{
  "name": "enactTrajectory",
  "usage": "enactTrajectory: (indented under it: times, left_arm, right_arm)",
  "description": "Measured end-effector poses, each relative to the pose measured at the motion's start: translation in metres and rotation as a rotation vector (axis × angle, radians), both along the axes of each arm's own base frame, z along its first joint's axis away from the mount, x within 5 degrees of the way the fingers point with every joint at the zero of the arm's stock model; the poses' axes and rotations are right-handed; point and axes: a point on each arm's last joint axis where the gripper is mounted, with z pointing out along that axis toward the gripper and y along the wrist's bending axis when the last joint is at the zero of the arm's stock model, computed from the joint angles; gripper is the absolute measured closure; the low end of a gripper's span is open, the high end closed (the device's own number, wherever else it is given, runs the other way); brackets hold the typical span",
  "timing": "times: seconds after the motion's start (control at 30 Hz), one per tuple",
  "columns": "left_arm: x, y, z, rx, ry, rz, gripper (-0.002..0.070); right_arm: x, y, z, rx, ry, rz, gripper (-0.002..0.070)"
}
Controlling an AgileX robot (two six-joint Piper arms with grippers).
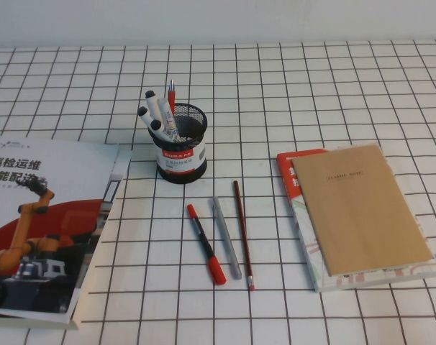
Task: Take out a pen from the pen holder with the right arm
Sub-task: 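Take a marker out of the pen holder and lay it on the table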
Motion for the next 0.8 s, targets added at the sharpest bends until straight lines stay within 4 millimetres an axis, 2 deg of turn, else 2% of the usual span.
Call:
enactTrajectory:
  times: [0.17,0.3,0.53,0.8]
  left_arm:
    - [0.000,0.000,0.000,0.000,0.000,0.000,0.0678]
    - [0.000,0.000,0.000,0.000,0.000,0.000,0.0678]
    - [0.000,0.000,0.000,0.000,0.000,0.000,0.0678]
    - [0.000,0.000,0.000,0.000,0.000,0.000,0.0678]
  right_arm:
    - [0.004,0.007,0.026,-0.020,0.089,0.079,0.0692]
    - [0.018,0.014,0.046,-0.110,0.206,0.154,0.0693]
    - [0.062,0.023,0.071,-0.266,0.391,0.274,0.0692]
    - [0.113,0.036,0.087,-0.359,0.418,0.377,0.0692]
